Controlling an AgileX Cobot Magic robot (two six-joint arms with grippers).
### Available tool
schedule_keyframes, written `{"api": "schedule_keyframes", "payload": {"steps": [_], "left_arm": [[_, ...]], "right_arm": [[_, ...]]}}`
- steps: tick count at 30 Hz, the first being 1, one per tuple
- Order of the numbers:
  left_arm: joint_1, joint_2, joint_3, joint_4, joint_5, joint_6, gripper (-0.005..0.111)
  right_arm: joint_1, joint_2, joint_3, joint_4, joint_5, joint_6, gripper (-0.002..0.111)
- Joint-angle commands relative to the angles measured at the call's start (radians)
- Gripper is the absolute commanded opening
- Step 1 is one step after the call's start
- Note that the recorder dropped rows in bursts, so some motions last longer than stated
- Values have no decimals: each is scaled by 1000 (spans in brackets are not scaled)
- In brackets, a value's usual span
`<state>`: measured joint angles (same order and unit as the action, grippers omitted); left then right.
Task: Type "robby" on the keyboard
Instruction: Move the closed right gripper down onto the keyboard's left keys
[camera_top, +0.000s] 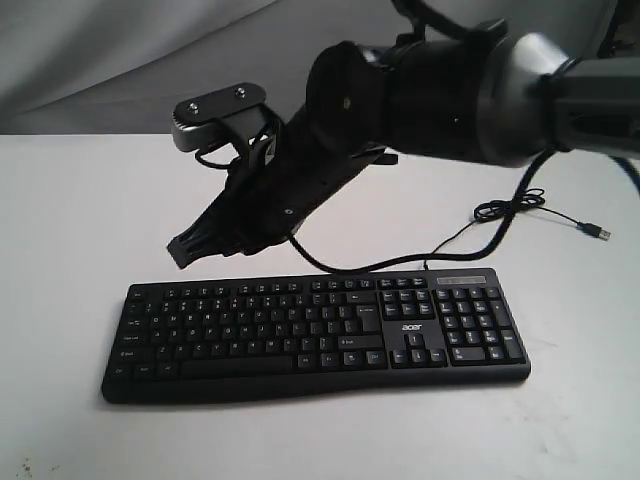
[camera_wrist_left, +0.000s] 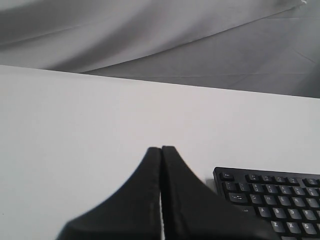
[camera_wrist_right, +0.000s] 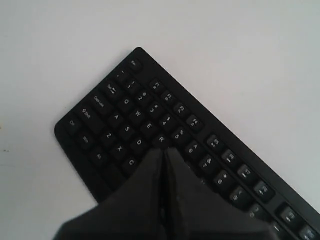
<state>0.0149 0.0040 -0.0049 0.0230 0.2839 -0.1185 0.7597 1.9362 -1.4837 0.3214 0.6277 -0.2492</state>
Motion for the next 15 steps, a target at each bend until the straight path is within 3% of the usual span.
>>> {"api": "schedule_keyframes", "payload": {"steps": [1,9,15], "left_arm": [[-3,-4,5,-9,-2,-3,0],[-3,-4,5,-9,-2,-3,0],[-3,-4,5,-9,-2,-3,0]], "right_arm": [[1,74,-7,50,-84,-80,0],[30,164,-7,180,-233,-347,0],[30,224,-7,252,-296,-412,0]]}}
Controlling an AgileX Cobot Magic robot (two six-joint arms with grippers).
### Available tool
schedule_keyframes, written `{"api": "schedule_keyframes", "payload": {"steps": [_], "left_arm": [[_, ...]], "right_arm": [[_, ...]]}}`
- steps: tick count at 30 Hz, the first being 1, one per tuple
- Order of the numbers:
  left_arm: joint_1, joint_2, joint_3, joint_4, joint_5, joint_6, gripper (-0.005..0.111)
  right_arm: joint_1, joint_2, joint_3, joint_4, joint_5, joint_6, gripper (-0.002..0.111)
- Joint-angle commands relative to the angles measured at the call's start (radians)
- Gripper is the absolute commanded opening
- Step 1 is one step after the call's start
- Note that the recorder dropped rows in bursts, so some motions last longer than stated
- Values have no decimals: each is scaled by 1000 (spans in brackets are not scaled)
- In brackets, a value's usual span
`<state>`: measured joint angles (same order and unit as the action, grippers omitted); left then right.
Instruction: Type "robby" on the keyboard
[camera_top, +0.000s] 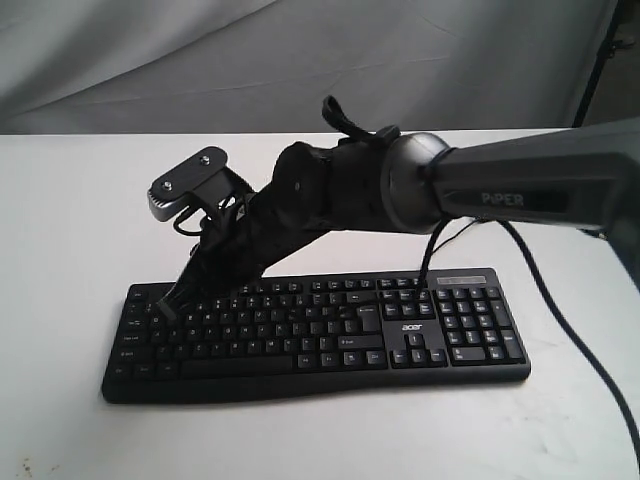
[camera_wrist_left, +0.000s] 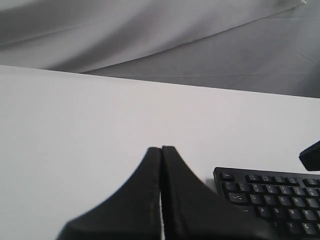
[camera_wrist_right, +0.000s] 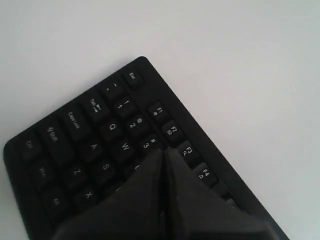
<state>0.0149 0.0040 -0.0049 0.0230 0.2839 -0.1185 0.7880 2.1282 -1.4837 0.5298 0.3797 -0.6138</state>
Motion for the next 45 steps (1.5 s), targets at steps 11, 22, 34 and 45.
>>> {"api": "schedule_keyframes", "payload": {"steps": [11,22,34,45], "left_arm": [[-3,-4,5,-9,-2,-3,0],[-3,-4,5,-9,-2,-3,0],[-3,-4,5,-9,-2,-3,0],[-3,-4,5,-9,-2,-3,0]], "right_arm": [[13,63,-7,57,-19,-48,0],[23,63,-7,18,5,-48,0],[23,90,-7,-18,-8,-25,0],[24,103,-7,-18,-2,-25,0]]}}
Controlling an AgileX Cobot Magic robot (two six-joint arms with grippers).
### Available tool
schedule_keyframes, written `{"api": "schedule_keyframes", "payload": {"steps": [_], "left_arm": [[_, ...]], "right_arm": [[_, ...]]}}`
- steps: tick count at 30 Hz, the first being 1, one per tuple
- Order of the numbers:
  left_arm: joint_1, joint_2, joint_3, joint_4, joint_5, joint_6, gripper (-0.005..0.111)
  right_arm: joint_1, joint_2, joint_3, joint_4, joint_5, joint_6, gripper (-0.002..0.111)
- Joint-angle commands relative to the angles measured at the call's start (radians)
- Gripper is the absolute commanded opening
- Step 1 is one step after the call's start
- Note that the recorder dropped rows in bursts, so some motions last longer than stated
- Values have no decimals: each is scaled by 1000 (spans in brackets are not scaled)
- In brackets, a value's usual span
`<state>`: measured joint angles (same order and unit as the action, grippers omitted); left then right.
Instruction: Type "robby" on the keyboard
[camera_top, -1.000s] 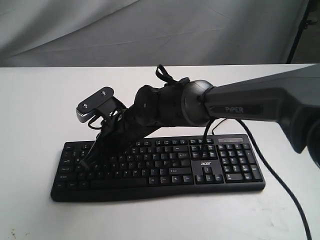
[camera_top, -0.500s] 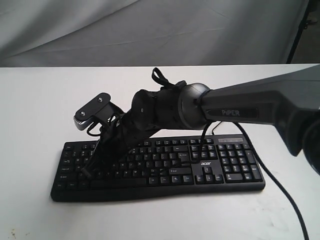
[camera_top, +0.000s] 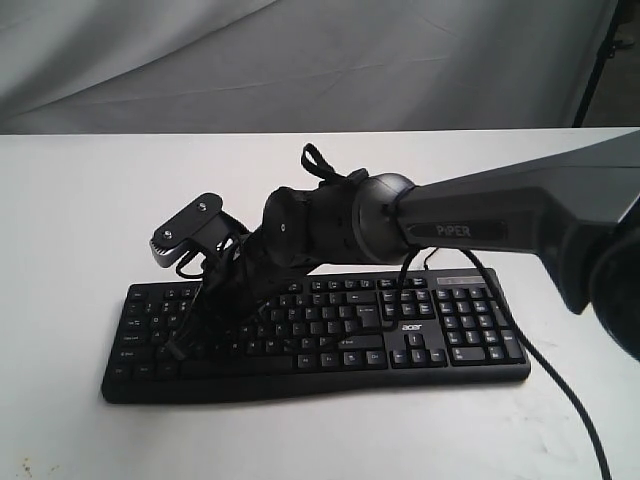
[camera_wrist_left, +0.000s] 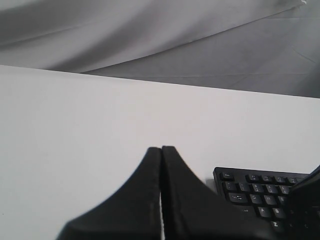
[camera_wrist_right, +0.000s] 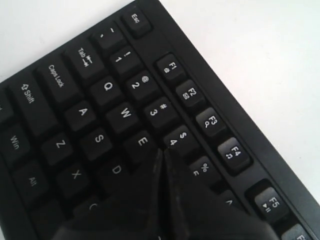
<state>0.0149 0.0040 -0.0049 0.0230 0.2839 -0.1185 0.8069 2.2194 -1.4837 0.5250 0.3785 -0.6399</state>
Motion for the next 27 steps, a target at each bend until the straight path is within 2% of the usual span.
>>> {"api": "schedule_keyframes", "payload": {"steps": [1,9,18,27], "left_arm": [[-3,-4,5,-9,-2,-3,0],[-3,-4,5,-9,-2,-3,0],[-3,-4,5,-9,-2,-3,0],[-3,-4,5,-9,-2,-3,0]], "right_arm": [[5,16,-7,-13,-1,1,0],[5,-22,-7,-22,4,6,0],[-8,-133,4,-96,87,85,0],[-134,-318,332,-98,-9,126,0]]}}
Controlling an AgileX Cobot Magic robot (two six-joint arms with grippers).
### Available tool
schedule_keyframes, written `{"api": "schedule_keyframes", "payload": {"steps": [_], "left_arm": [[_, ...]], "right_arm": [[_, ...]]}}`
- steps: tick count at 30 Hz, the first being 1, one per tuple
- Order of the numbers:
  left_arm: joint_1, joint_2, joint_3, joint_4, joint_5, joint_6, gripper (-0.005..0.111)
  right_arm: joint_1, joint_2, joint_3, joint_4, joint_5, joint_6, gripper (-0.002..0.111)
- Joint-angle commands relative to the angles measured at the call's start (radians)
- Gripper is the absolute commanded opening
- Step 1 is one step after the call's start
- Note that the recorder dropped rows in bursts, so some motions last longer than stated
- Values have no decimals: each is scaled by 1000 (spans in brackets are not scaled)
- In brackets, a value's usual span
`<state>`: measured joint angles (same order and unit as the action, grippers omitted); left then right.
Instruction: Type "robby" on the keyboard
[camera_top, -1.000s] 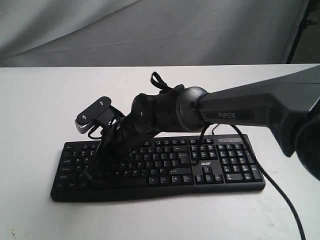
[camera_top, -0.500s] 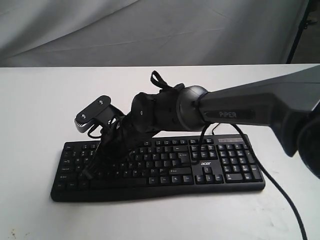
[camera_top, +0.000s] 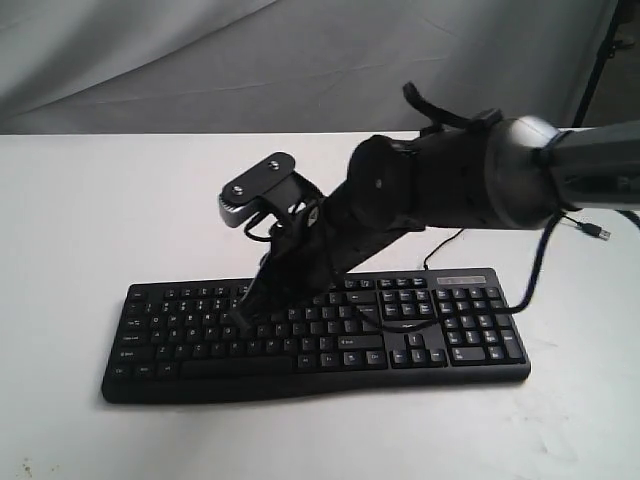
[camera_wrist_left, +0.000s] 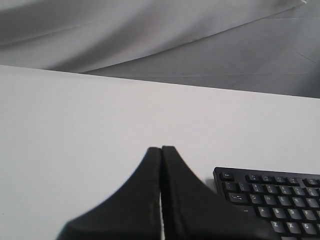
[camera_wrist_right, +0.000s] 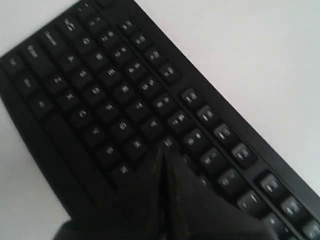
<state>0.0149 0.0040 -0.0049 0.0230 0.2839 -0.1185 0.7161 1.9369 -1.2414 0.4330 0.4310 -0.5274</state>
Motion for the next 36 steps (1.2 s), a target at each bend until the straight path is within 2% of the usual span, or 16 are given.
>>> {"api": "schedule_keyframes", "payload": {"steps": [1,11,36], "left_arm": [[-3,-4,5,-9,-2,-3,0],[-3,-4,5,-9,-2,-3,0],[-3,-4,5,-9,-2,-3,0]], "right_arm": [[-52,-35,101,-3,-79,13,0],[-38,24,104,26,-170,5,0],[-17,66,99,20,-229,2,0]]}}
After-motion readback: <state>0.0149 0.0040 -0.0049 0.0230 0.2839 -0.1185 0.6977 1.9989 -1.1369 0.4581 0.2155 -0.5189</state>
